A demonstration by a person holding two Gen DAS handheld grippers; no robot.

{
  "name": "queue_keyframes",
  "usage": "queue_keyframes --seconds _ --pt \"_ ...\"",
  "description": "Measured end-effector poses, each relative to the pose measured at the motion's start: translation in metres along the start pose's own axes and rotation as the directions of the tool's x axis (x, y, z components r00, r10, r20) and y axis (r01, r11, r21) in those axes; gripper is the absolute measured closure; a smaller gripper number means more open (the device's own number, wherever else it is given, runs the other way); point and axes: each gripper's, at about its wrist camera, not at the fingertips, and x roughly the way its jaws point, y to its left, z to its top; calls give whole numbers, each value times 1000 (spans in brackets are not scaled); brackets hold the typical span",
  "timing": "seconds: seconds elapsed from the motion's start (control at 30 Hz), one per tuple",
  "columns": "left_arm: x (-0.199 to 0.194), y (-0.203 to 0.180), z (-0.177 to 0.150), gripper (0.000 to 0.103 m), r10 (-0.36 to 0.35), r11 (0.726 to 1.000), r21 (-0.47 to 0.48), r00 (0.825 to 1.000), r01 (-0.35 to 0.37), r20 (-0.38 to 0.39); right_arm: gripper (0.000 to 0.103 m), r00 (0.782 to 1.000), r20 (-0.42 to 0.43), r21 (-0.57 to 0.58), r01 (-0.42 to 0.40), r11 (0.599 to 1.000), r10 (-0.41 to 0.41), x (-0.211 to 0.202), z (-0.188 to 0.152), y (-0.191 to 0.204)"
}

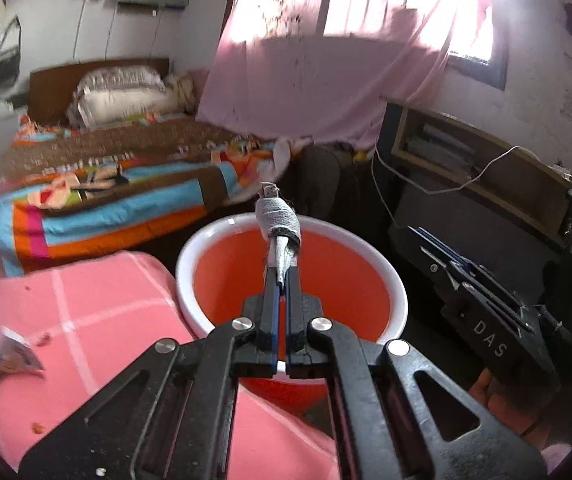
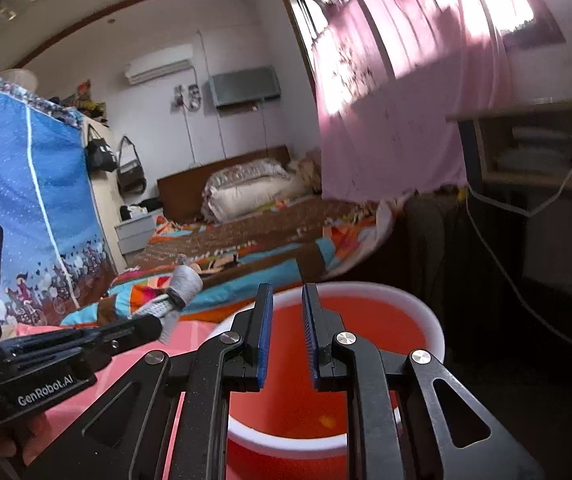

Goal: Collect trash
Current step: 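Open both tools to drop the items into the red bucket, then move both open tools back over the bedspread trash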

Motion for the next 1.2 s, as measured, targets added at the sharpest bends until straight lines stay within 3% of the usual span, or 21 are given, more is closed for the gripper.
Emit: queue_keyframes --seconds 0.2,0.27,0.33,0.4,0.7,0.77,0.83,1.0,1.03,1.1,1.13,1.17,1.2 --pt "23 9 -2 92 -32 996 -86 995 23 -98 89 997 -68 25 21 999 -19 7 -4 -5" --pt "27 12 -5 88 -34 994 -107 992 21 -120 89 996 -79 27 32 999 -29 8 -5 -5" --pt "27 14 -7 76 -35 992 -126 991 18 -133 89 995 -89 35 46 998 -42 8 -5 -7" --pt "25 17 -9 68 -33 990 -143 991 14 -130 89 994 -94 44 55 997 -51 9 -5 -12" --pt "4 29 -8 56 9 983 -180 996 -24 -83 85 992 -103 65 73 995 -66 8 -4 -16" --pt "-7 32 -7 51 38 982 -183 998 -47 -56 72 994 -92 58 67 996 -62 8 -3 -15" --pt "-19 36 -5 44 72 979 -187 997 -76 -30 64 996 -73 55 54 997 -50 5 -1 -12" --pt "-57 54 -1 24 165 964 -220 985 -148 59 57 1000 -2 31 18 999 -18 -3 4 3" --pt "-67 56 -1 17 194 960 -222 978 -172 80 56 1000 18 24 7 1000 -7 -6 6 8" --pt "-85 63 -3 8 256 948 -229 958 -223 126 42 999 41 12 -15 1000 15 -9 8 17" --pt "-95 65 -5 0 294 938 -234 944 -255 149 19 998 49 12 -26 1000 25 -11 9 21" --pt "-105 68 -9 0 339 925 -242 925 -294 172 8 997 68 19 -47 999 46 -14 9 25" --pt "-115 69 -13 0 392 905 -256 899 -339 198 6 995 83 24 -65 998 63 -16 10 29"
